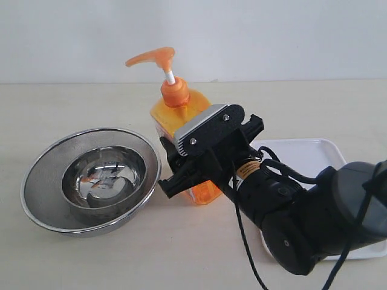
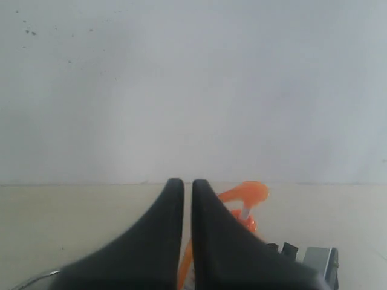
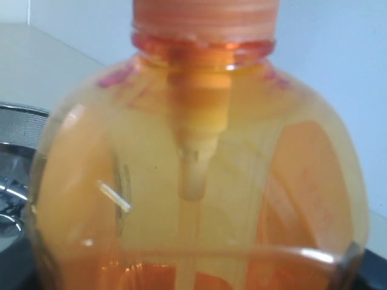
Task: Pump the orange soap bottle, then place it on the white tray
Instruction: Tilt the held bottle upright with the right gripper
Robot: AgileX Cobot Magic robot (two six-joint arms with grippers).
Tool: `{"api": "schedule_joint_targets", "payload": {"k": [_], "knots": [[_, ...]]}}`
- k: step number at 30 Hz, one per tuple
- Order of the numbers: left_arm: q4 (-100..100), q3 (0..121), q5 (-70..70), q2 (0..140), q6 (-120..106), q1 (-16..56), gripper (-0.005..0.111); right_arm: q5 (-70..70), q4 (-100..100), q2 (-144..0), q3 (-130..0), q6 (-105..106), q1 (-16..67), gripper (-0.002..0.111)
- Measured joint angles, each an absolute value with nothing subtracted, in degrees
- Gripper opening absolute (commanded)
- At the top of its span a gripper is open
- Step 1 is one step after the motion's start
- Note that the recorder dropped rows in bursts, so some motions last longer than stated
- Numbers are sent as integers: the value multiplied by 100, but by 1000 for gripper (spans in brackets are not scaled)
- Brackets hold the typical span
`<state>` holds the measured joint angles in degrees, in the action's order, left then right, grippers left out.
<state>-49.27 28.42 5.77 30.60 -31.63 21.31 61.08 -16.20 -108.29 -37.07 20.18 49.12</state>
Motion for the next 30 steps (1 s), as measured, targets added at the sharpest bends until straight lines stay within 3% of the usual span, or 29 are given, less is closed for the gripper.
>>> {"api": "schedule_joint_targets", "payload": {"k": [15, 30], "knots": [[-5429, 758, -209, 1112, -3077, 2131, 5, 6188, -1933, -10840, -3707, 1220, 4912, 0], [-5444, 24, 0, 16, -3065, 2131, 5, 6435, -2104, -10849, -3696, 940, 4917, 0]]}}
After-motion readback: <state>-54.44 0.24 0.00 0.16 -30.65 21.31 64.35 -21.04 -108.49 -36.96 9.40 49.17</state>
